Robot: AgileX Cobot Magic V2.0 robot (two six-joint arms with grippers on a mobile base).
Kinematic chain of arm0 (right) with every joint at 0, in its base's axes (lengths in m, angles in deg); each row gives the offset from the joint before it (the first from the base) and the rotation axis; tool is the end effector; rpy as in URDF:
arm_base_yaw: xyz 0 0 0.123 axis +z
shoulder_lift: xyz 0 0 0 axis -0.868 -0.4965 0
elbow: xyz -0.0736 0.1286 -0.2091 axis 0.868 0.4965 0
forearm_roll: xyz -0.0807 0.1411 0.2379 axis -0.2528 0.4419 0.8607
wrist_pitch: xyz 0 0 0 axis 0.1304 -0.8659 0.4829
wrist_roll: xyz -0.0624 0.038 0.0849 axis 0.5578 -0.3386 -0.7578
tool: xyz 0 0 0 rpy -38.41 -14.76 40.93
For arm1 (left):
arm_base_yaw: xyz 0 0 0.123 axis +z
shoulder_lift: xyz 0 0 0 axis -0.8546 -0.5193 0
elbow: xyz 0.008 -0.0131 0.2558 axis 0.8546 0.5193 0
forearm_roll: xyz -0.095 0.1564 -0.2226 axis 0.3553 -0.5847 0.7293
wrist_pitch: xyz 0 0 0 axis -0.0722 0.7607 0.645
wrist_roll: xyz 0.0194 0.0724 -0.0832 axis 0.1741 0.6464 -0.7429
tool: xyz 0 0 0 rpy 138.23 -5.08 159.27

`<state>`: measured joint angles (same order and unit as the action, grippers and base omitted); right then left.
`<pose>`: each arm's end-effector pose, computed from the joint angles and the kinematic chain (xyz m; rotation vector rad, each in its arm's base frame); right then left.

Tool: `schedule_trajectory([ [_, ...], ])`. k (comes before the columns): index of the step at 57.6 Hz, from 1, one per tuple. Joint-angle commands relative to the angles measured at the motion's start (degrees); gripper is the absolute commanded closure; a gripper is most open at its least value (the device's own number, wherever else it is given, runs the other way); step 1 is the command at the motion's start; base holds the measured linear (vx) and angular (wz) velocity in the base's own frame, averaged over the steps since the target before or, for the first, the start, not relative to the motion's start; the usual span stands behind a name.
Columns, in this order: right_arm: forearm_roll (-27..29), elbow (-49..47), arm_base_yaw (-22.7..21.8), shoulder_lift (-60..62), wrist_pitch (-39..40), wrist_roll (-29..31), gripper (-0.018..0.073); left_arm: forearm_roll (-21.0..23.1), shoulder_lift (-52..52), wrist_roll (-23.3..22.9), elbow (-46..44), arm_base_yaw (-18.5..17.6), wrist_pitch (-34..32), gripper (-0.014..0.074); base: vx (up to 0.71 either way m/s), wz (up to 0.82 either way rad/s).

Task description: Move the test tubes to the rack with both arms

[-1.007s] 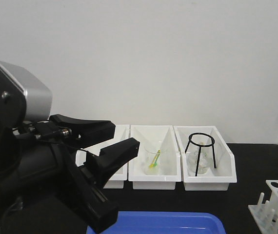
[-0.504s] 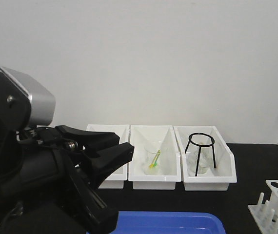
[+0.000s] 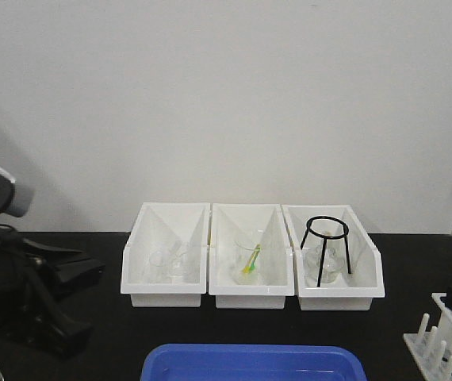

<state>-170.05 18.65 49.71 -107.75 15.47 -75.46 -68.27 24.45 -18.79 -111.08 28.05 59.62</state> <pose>0.2322 0.0213 0.2988 -0.3557 1.7134 0.3278 0.2526 -0.1522 0.3431 0.5929 1.9583 -0.3296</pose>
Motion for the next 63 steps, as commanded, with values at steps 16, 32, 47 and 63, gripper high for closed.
schedule_trajectory([
  [16, -2.0, -1.6, 4.7, 0.4, -1.0, -2.9, 0.0567, -0.1, 18.4, -3.6, 15.9, 9.0, -3.1, 0.0617, 0.00, 0.00],
  [32, -1.9, -1.6, 4.7, 0.4, 0.1, -3.1, 0.0567, -0.1, 30.7, -4.3, 25.9, 9.0, -5.8, 0.0617, 0.00, 0.00],
  [47, -2.0, -1.6, 4.6, 0.4, 0.1, -3.1, 0.0567, -0.1, 32.7, -4.3, 26.0, 9.0, -1.4, 0.0617, 0.00, 0.00],
  [63, -2.0, -1.6, 4.6, 0.4, 0.1, -3.1, 0.0567, -0.4, 32.7, -4.3, 26.0, 9.0, -1.3, 0.0617, 0.00, 0.00],
])
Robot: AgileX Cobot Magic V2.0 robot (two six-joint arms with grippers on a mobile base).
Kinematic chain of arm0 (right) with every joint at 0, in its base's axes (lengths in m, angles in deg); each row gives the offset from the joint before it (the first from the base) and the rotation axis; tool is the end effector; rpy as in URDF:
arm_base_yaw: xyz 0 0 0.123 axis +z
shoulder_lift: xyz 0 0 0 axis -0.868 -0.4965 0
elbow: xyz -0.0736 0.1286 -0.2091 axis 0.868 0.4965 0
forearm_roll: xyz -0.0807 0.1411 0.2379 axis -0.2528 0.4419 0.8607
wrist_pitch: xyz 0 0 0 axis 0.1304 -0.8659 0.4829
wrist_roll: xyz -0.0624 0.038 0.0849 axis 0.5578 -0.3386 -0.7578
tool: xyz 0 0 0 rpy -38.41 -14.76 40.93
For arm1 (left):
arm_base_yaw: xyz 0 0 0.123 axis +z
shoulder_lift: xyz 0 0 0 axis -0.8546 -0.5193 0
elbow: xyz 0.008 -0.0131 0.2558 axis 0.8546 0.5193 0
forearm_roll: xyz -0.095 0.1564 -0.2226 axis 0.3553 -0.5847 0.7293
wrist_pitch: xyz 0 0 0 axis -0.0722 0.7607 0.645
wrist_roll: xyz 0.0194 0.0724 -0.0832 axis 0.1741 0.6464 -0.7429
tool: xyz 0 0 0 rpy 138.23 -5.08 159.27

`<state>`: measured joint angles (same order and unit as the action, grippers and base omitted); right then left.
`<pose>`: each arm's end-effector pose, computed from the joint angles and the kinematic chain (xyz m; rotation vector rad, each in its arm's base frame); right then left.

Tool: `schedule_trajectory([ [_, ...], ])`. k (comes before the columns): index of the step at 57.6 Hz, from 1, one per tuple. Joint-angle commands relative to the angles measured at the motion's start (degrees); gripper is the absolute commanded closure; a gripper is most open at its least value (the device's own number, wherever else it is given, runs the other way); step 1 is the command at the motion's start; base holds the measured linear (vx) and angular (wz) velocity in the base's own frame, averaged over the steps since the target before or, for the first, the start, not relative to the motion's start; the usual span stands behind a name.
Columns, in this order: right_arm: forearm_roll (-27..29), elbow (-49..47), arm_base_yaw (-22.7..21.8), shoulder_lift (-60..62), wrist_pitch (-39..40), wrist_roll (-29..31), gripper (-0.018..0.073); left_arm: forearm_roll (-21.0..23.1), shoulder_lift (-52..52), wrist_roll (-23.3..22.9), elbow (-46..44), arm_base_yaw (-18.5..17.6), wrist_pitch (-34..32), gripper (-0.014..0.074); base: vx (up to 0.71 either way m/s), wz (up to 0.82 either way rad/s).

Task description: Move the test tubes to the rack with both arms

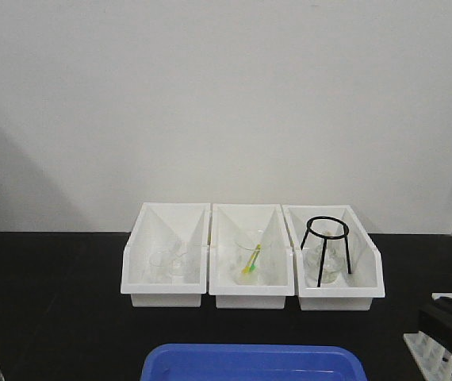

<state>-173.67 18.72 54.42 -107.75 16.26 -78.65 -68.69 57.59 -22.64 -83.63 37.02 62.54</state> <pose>0.2284 0.0409 0.2942 -0.4400 1.7395 0.3937 0.1637 -0.0671 0.2871 0.3672 1.9582 -0.2742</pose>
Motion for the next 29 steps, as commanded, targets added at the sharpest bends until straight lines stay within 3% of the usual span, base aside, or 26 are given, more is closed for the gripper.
schedule_trajectory([
  [1, 1.6, -1.7, -0.1, 0.4, -0.7, 0.1, 0.0567, -0.5, -0.4, -0.5, -1.4, 0.0, -4.3, 0.0617, 0.00, 0.00],
  [6, 1.6, -1.7, -0.1, 0.4, -0.7, 0.1, 0.0567, -3.7, -0.4, 0.3, -0.3, 0.0, -7.9, 0.0617, 0.00, 0.00],
  [15, 1.6, -1.7, -0.1, 0.4, -0.7, 0.1, 0.0567, -13.4, 0.8, 0.2, 11.4, 0.4, -29.1, 0.0617, 0.00, 0.00],
  [20, 1.6, -1.7, -0.1, 0.4, -0.7, 0.1, 0.0567, -10.3, 4.0, -1.7, 19.6, 3.3, -38.9, 0.0617, 0.00, 0.00],
  [29, 1.6, -1.7, -0.1, 0.4, -0.7, 0.1, 0.0567, -2.6, 13.9, -1.5, 31.0, 10.5, -42.3, 0.0617, 0.00, 0.00],
])
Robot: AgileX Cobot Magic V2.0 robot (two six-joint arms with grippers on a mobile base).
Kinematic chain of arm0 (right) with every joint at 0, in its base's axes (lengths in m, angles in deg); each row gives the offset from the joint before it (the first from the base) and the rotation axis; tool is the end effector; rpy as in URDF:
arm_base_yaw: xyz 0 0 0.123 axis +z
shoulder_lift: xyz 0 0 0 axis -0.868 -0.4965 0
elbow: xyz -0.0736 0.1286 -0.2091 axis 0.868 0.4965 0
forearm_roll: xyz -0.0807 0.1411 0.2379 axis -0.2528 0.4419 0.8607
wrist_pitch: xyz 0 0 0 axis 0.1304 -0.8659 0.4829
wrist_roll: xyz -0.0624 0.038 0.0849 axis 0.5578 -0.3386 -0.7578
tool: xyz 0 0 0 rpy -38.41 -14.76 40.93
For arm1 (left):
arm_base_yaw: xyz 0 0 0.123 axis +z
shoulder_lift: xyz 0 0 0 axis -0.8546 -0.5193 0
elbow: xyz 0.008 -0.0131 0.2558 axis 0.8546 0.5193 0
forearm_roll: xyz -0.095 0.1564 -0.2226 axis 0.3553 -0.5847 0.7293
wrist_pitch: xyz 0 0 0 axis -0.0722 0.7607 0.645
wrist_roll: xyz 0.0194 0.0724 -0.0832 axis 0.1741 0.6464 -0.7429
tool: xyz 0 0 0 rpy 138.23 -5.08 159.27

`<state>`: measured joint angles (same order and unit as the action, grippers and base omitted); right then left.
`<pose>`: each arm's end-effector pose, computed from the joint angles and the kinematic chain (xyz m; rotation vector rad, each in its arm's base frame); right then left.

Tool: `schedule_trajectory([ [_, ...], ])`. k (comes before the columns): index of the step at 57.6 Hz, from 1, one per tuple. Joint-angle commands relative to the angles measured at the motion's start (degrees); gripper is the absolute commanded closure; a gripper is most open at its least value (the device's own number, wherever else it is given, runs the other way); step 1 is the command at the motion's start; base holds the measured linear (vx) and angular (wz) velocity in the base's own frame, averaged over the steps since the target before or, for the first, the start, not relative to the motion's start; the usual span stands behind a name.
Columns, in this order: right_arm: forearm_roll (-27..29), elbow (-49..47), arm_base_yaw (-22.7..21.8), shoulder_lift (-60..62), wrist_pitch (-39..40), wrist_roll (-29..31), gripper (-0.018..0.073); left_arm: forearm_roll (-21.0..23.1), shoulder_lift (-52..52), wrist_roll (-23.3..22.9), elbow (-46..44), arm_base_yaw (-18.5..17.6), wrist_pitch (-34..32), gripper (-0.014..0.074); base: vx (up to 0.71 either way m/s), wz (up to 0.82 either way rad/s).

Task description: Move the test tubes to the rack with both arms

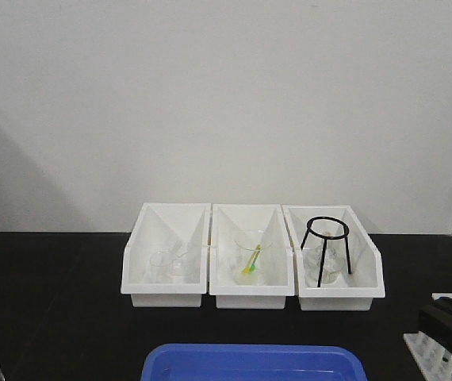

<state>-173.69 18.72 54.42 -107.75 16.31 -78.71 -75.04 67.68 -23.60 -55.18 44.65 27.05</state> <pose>0.2283 0.0410 0.2941 -0.4401 1.7399 0.3949 0.1616 -0.0410 0.1887 0.2688 1.6637 -0.1363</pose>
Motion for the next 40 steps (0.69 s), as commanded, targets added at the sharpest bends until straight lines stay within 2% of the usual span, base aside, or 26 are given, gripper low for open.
schedule_trajectory([
  [1, 1.6, -1.7, -0.1, 0.4, -0.8, 0.2, 0.0567, 4.2, 4.7, -0.4, 3.2, 3.8, -6.8, 0.0617, 0.00, 0.00],
  [4, 1.6, -1.7, -0.1, 0.4, -0.8, 0.2, 0.0567, 6.1, 8.2, -0.2, 5.3, 6.0, -5.8, 0.0617, 0.00, 0.00],
  [8, 1.7, -1.7, -0.1, 0.4, -0.8, 0.2, 0.0567, 7.2, 12.5, 1.8, 5.0, 8.7, 2.1, 0.0617, 0.00, 0.00],
  [15, 1.7, -1.7, -0.1, 0.4, -0.8, 0.2, 0.0567, 7.0, 19.4, 5.5, 5.1, 10.2, 8.9, 0.0617, 0.00, 0.00],
  [18, 1.7, -1.6, -0.1, 0.4, -0.8, 0.2, 0.0567, 7.1, 18.8, 6.8, 5.1, 10.2, 8.5, 0.0617, 0.00, 0.00],
  [40, 1.6, -1.6, -0.1, 0.4, -0.8, 0.2, 0.0567, 8.2, 18.1, 6.1, 5.0, 10.2, 8.4, 0.0617, 0.00, 0.00],
])
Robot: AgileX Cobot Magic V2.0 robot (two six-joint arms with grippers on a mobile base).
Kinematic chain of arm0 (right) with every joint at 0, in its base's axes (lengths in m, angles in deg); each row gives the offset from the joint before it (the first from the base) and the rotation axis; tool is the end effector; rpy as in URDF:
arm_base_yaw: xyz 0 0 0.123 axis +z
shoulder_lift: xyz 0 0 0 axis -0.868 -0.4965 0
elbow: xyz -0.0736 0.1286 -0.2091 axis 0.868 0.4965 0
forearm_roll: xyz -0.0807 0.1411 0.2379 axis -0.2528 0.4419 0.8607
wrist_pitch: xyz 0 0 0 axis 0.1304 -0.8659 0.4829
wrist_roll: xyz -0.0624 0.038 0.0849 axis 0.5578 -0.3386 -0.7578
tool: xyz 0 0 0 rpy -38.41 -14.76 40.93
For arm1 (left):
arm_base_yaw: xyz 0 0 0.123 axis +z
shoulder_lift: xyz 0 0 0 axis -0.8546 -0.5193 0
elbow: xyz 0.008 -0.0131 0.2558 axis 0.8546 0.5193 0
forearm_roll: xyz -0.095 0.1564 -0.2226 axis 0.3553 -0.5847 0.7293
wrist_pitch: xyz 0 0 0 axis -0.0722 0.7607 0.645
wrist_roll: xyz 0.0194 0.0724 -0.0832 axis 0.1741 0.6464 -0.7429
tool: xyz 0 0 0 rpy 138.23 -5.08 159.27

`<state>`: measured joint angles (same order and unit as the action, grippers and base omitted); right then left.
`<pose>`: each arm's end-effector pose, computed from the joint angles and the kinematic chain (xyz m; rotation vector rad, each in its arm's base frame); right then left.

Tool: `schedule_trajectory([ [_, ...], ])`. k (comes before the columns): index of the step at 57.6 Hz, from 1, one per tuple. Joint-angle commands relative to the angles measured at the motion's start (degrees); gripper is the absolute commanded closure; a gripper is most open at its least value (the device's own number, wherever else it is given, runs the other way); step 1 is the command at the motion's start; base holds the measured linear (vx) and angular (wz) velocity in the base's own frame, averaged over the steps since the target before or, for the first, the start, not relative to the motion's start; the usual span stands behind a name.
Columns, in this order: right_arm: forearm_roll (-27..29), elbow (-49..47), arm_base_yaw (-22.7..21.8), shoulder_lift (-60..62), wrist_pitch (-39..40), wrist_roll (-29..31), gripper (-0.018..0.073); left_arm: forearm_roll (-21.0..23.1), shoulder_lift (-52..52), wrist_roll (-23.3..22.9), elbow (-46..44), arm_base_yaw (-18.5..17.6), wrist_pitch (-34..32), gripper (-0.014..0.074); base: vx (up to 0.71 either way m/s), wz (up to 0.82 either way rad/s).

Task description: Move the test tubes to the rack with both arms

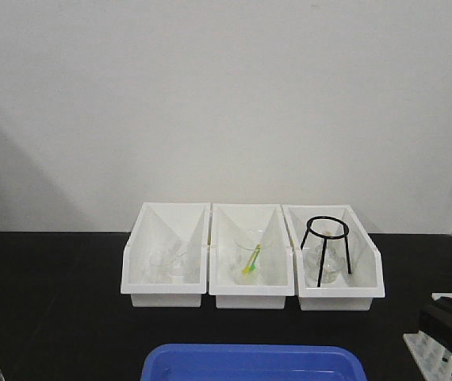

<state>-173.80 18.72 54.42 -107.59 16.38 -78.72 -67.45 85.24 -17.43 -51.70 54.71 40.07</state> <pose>0.2278 0.0411 0.2946 -0.4429 1.7380 0.3936 0.1431 -0.0109 0.1867 0.1031 1.6614 -0.0251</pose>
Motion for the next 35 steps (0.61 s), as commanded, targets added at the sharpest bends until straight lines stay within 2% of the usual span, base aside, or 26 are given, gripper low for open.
schedule_trajectory([
  [1, 1.7, -1.6, -0.1, 0.3, -0.8, 0.2, 0.0567, 0.6, 0.5, -0.1, 1.5, 0.1, -4.6, 0.0617, 0.00, 0.00],
  [30, 1.8, -1.6, -0.1, 0.3, -0.7, 0.2, 0.0567, 0.6, 0.5, 0.0, 1.5, 0.1, -4.6, 0.0617, 0.00, 0.00],
  [35, 3.9, -1.6, -0.1, 0.3, -0.1, 0.2, 0.0567, 0.6, 0.5, 0.0, 1.5, 0.1, -4.6, 0.0617, 0.00, 0.00],
])
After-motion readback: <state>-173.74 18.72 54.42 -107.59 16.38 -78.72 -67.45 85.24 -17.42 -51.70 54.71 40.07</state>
